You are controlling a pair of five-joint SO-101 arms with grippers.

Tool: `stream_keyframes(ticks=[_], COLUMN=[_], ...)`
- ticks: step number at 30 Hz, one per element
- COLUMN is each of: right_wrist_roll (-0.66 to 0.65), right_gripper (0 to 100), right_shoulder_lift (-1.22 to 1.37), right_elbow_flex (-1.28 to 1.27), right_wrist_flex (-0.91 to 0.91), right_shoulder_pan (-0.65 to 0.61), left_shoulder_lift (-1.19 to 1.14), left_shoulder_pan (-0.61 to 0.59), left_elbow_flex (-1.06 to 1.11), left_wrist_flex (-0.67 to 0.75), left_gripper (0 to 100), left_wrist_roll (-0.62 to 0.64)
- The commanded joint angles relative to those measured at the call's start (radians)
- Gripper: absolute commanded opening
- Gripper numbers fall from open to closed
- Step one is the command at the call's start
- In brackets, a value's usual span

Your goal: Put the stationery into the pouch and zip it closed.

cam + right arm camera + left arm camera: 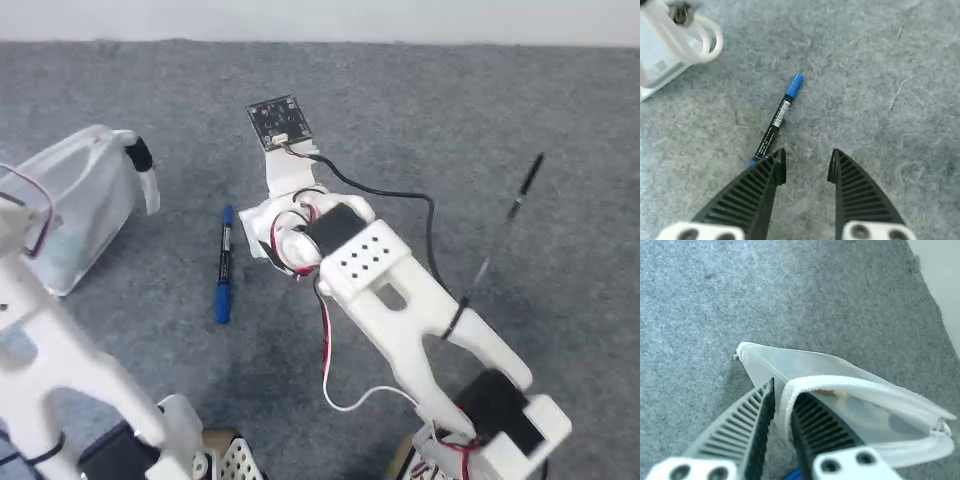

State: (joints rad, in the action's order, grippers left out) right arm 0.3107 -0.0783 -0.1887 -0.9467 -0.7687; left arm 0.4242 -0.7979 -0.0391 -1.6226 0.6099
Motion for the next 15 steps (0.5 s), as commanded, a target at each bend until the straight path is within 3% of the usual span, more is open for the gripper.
stream_keyframes(ticks=[1, 15], right_wrist_roll=[-0.02, -0.018], right_gripper=[13.8, 13.8], right_shoulder_lift=[0.008, 0.242], right_elbow_flex=[0.081, 0.224], right_wrist_flex=[0.001, 0.001], right_shoulder_pan=[0.005, -0.016], left_shoulder_lift=[0.014, 0.014], left_shoulder_pan=[-0.006, -0.052], left_elbow_flex=[-0.071, -0.071], left_wrist_flex=[0.028, 0.031], left_gripper=[1, 1], left_wrist_roll=[0.048, 0.052])
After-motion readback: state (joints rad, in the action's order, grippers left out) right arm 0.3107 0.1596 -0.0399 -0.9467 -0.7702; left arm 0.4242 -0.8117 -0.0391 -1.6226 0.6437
